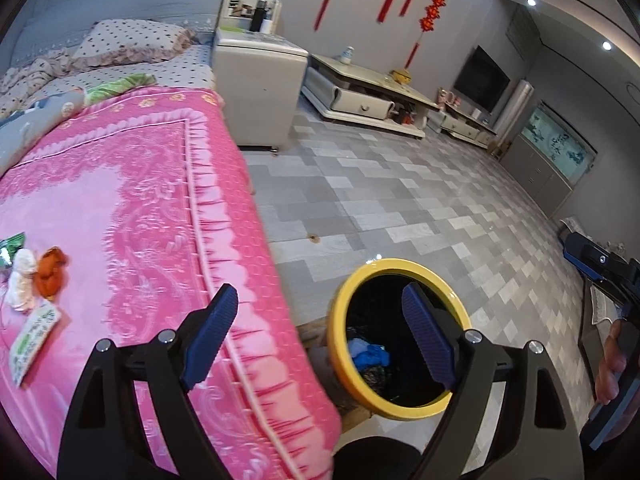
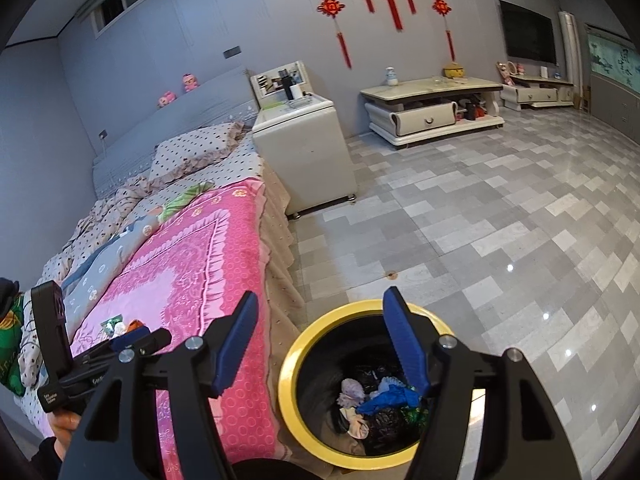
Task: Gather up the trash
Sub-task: 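Move both tools back over the bedspread toward the green wrapper and tissue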
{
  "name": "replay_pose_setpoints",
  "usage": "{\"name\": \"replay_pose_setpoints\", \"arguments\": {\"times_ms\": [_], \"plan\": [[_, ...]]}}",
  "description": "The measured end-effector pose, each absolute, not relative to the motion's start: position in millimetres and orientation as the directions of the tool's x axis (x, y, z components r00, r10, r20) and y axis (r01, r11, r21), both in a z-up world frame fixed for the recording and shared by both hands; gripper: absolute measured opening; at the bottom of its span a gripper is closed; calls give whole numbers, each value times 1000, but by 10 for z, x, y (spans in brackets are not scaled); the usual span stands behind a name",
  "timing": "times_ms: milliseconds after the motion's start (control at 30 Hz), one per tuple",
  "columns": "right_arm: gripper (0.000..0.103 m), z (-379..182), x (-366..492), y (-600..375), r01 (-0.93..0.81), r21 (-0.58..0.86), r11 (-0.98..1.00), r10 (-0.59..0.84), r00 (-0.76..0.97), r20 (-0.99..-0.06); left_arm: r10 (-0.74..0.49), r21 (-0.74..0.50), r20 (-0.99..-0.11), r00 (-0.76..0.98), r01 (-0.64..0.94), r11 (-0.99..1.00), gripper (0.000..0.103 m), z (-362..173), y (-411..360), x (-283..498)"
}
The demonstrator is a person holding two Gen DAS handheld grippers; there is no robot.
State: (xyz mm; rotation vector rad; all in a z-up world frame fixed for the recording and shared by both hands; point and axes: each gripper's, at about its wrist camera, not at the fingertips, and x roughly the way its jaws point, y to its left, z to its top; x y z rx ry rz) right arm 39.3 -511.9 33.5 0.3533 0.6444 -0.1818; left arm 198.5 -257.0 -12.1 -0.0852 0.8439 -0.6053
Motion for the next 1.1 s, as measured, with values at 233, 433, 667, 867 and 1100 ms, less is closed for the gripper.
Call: {"name": "replay_pose_setpoints", "arguments": {"times_ms": [233, 433, 667, 867, 1100], "plan": [[67, 357, 619, -4666, 192, 239, 952, 0, 781, -625, -456, -285, -683, 570, 367, 885, 80, -155, -1854, 2162], [68, 332, 831, -4223, 98, 237, 967, 77, 773, -629, -365, -264, -702, 611, 253, 931, 80, -239, -1184, 2353], [75, 246, 1158, -3680, 1, 228, 974, 149, 756, -638, -230, -224, -729, 645, 93, 970, 80, -384, -384, 2611], [76, 63, 1507, -3215, -103, 234, 967, 236, 709, -665, -129, -182, -745, 655, -14, 983, 80, -504, 158, 2851], [76, -236, 1871, -2689, -196, 268, 943, 331, 623, -709, -64, -143, -763, 643, -72, 987, 80, -652, 497, 3141]]}}
